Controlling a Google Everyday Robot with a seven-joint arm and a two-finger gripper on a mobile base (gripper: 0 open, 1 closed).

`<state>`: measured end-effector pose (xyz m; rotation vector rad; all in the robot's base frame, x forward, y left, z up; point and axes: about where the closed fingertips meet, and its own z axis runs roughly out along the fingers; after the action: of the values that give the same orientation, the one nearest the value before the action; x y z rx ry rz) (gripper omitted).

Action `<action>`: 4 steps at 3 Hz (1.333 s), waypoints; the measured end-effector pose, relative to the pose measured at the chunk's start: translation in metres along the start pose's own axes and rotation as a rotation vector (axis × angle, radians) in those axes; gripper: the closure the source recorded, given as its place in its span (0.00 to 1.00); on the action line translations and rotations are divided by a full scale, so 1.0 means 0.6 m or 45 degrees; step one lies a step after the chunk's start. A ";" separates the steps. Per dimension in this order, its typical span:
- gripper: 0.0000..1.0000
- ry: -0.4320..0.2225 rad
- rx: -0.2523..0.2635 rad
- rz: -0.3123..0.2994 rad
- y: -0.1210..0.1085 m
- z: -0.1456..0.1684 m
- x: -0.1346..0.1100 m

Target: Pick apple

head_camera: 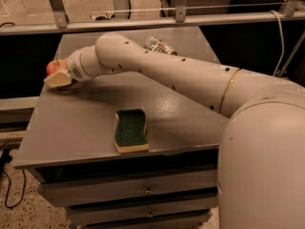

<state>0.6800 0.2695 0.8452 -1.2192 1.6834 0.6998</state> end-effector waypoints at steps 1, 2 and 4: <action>0.69 -0.049 0.009 -0.023 -0.006 -0.016 -0.010; 0.92 -0.094 -0.006 -0.058 -0.003 -0.059 -0.021; 1.00 -0.178 -0.095 -0.120 0.012 -0.199 0.003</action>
Offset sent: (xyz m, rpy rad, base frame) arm -0.0217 -0.0644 0.0532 0.0863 -0.1167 0.0530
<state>0.6322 0.1709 0.8933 -1.2639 1.4873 0.7773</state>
